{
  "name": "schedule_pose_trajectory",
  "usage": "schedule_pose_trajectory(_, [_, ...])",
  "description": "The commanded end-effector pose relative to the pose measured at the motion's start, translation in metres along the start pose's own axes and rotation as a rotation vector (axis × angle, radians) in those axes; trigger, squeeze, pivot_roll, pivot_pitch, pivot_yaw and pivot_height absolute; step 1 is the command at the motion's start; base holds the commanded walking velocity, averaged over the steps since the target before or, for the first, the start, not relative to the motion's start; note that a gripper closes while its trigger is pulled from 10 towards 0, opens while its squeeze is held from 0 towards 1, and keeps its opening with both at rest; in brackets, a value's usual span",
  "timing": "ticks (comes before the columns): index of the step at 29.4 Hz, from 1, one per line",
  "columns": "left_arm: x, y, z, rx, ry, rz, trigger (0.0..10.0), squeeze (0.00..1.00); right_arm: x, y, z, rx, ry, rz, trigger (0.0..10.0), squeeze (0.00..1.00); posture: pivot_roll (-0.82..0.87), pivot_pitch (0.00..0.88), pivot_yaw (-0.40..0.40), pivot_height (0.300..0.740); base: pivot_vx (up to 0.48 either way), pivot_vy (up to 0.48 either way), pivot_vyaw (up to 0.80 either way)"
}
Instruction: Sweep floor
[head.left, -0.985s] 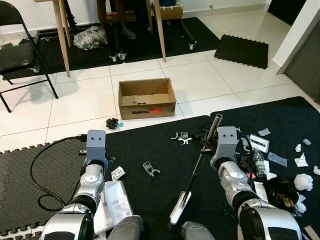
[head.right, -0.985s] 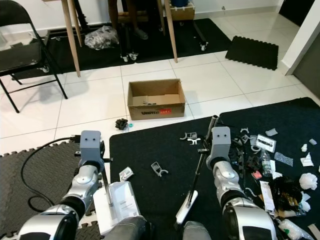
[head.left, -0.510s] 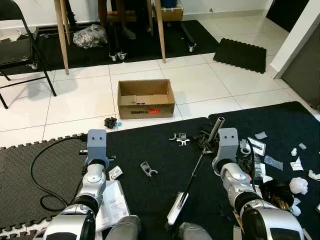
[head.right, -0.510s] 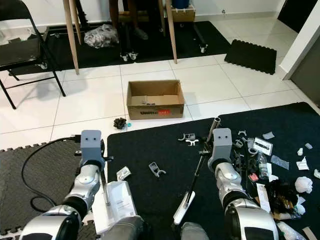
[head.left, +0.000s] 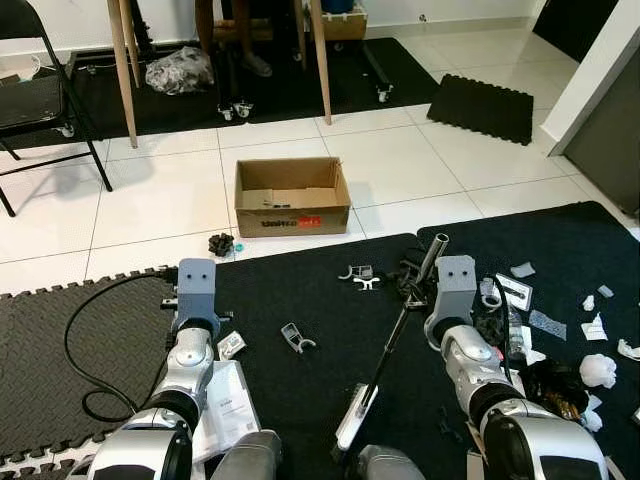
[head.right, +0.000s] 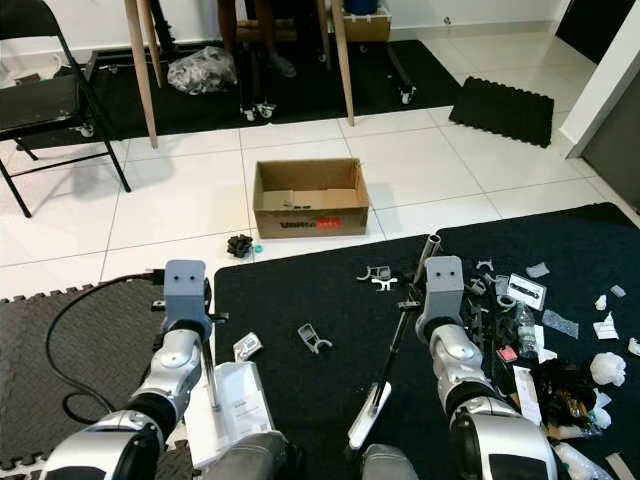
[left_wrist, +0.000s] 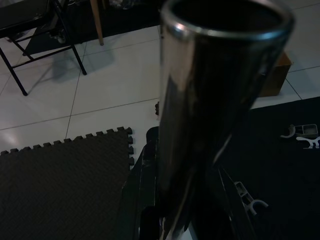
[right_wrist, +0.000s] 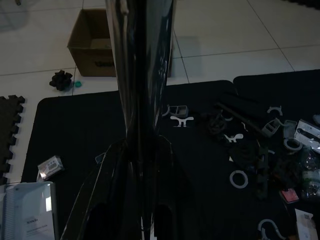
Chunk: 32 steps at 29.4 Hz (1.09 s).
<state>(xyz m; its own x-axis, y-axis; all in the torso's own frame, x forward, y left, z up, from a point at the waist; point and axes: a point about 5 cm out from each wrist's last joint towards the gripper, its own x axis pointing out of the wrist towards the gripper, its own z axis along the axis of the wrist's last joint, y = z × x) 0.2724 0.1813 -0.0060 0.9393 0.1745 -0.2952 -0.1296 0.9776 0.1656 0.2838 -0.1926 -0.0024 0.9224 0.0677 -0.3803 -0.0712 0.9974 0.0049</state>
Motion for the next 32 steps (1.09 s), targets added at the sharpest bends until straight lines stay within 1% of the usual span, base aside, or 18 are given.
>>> schedule_pose_trajectory(1, [-0.0122, -0.0015, -0.0265, 0.005, 0.129, -0.007, 10.0, 0.0, -0.0003, -0.0032, 0.0011, -0.031, -0.004, -0.02, 10.0, 0.0, 0.0, 0.023, -0.044, 0.74, 0.0, 0.0, 0.0])
schedule_pose_trajectory(15, [-0.011, 0.0004, -0.0257, 0.017, 0.13, -0.005, 10.0, 0.0, 0.0003, -0.0011, 0.0009, -0.014, -0.002, -0.021, 10.0, 0.0, 0.0, 0.022, -0.036, 0.74, 0.0, 0.0, 0.0])
schedule_pose_trajectory(32, [-0.0088, 0.0021, -0.0236, 0.028, 0.129, -0.002, 10.0, 0.0, 0.0019, 0.0007, 0.0034, -0.019, -0.009, -0.021, 10.0, 0.0, 0.0, 0.013, -0.027, 0.74, 0.0, 0.0, 0.0])
